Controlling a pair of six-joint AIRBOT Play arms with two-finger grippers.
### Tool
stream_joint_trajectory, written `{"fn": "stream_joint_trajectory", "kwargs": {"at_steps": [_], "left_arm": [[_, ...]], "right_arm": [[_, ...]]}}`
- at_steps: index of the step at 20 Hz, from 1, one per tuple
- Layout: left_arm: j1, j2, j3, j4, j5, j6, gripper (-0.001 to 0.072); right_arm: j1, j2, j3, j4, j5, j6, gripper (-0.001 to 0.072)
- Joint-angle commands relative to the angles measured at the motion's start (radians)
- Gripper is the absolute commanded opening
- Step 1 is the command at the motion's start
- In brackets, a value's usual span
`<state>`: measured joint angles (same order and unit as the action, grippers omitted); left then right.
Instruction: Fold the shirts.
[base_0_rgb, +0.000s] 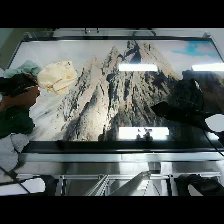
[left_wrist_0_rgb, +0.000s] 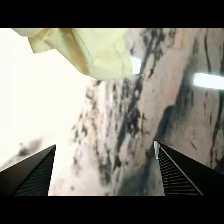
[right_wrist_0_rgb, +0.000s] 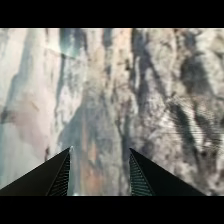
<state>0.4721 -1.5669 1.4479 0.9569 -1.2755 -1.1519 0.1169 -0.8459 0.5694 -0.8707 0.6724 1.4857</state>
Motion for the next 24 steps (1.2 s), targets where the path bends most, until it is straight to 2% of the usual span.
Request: {"fn": "stream_joint_trajectory", "kwargs": {"at_steps": [1,6,12,13,14,16,17,19,22,24], "left_arm": [[-0.010,-0.255,0.186,0.010,0.020,0.001,0.0720],[-0.083,-0.478,0.394,0.011,0.102,0.000,0.0717],[-0.129,-0.672,0.597,0.020,0.110,-0.029,0.0714],[-0.129,-0.672,0.597,0.019,0.119,-0.029,0.0625],[-0.129,-0.666,0.597,0.015,0.115,-0.029,0.0492],[-0.130,-0.636,0.597,0.009,0.092,-0.028,0.0202],[-0.133,-0.612,0.597,0.007,0.081,-0.027,0.0034],[-0.138,-0.560,0.597,-0.053,0.052,0.013,0.0020],[-0.141,-0.475,0.597,-0.322,-0.069,0.082,0.0020],[-0.158,-0.426,0.597,-0.478,-0.188,0.088,0.0020]], "right_arm": [[-0.047,-0.082,0.007,0.000,0.008,-0.047,0.0411],[-0.048,-0.139,0.008,0.001,-0.011,-0.048,0.0411],[-0.048,-0.142,0.008,0.000,-0.022,-0.050,0.0410],[-0.048,-0.142,0.008,0.000,-0.022,-0.050,0.0410],[-0.048,-0.144,0.008,0.000,-0.022,-0.050,0.0410],[-0.048,-0.154,0.008,0.000,-0.021,-0.050,0.0409],[-0.048,-0.160,0.008,0.000,-0.021,-0.051,0.0409],[-0.048,-0.177,0.008,0.001,-0.021,-0.061,0.0408],[-0.048,-0.183,0.008,0.001,-0.021,-0.077,0.0392],[-0.048,-0.183,0.009,0.001,-0.014,-0.091,0.0381]]}}
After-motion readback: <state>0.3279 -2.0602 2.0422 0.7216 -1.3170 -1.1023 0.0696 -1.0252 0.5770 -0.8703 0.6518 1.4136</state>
